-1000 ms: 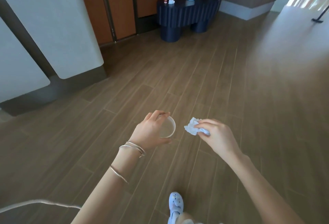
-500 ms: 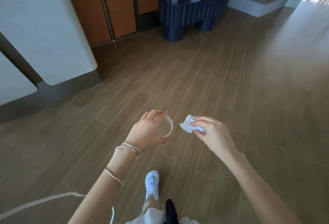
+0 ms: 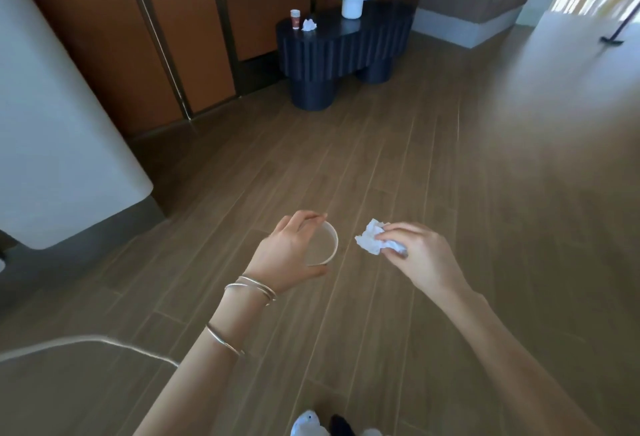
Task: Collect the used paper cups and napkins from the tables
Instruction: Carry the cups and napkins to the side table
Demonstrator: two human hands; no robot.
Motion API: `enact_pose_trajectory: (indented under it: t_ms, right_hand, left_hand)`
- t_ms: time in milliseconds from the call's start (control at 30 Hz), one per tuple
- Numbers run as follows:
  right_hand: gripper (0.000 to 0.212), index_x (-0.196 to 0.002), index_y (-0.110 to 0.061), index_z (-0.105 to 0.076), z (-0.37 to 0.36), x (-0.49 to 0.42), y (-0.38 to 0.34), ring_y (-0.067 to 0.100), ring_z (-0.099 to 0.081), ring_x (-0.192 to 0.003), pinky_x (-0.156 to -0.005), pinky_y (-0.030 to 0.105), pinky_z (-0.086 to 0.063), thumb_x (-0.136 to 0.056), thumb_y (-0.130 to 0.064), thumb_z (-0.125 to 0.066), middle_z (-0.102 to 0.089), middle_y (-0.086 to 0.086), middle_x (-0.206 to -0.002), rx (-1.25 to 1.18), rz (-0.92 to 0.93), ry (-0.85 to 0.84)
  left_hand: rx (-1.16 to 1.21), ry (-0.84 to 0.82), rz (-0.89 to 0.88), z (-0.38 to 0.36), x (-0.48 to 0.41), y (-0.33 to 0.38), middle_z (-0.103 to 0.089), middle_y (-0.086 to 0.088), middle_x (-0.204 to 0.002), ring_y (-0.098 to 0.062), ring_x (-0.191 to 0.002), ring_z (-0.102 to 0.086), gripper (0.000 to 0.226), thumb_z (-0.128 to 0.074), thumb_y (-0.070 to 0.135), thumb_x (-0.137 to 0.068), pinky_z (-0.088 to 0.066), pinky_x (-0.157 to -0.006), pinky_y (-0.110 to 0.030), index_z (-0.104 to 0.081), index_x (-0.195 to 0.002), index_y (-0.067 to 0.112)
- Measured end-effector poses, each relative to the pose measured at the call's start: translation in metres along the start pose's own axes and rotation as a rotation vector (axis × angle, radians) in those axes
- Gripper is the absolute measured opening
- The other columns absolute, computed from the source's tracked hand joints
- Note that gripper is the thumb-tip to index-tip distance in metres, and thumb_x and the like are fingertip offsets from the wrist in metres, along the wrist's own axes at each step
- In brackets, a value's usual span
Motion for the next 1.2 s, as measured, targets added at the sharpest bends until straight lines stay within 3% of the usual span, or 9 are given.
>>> enact_pose_trajectory:
  t_ms: [467,767,1200]
  right_hand:
    - [0.026,-0.084,-0.013,-0.075,-0.051,-0.174,0.130,0.022,-0.068,-0.081,-0.063,0.037,-0.056,-0.065,0.005,-0.076,-0.073,-0.001,-0.093,-0.019,-0.015,-0.098]
    - [0.024,-0.083,-0.013,-0.075,-0.037,-0.340,0.220,0.024,-0.068,-0.084,-0.065,0.038,-0.056,-0.067,0.004,-0.075,-0.072,0.000,-0.094,-0.050,0.016,-0.069]
    - [0.020,-0.085,-0.012,-0.074,-0.114,-0.511,0.275,0.021,-0.068,-0.086,-0.065,0.036,-0.055,-0.070,0.001,-0.075,-0.072,-0.001,-0.096,-0.083,0.040,-0.163]
  left_hand:
    - [0.031,-0.069,0.061,-0.043,-0.213,-0.062,-0.035,0.018,-0.133,-0.008,-0.119,-0.036,0.081,-0.073,0.046,-0.069,-0.049,-0.084,-0.034,-0.034,-0.138,0.032]
    - [0.043,0.028,0.080,-0.040,-0.386,-0.072,-0.036,0.019,-0.131,-0.009,-0.116,-0.037,0.081,-0.074,0.046,-0.067,-0.051,-0.079,-0.034,-0.034,-0.137,0.032]
    - [0.028,-0.020,0.151,-0.044,-0.540,-0.167,-0.034,0.019,-0.134,-0.006,-0.119,-0.035,0.080,-0.071,0.048,-0.070,-0.051,-0.083,-0.036,-0.032,-0.138,0.032]
Point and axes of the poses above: each hand's wrist, its own x-axis away from the middle knuckle, its own z-axis out of the back of the hand, y = z × x, the point moved 3 cm from there along -x, towards the middle knuckle
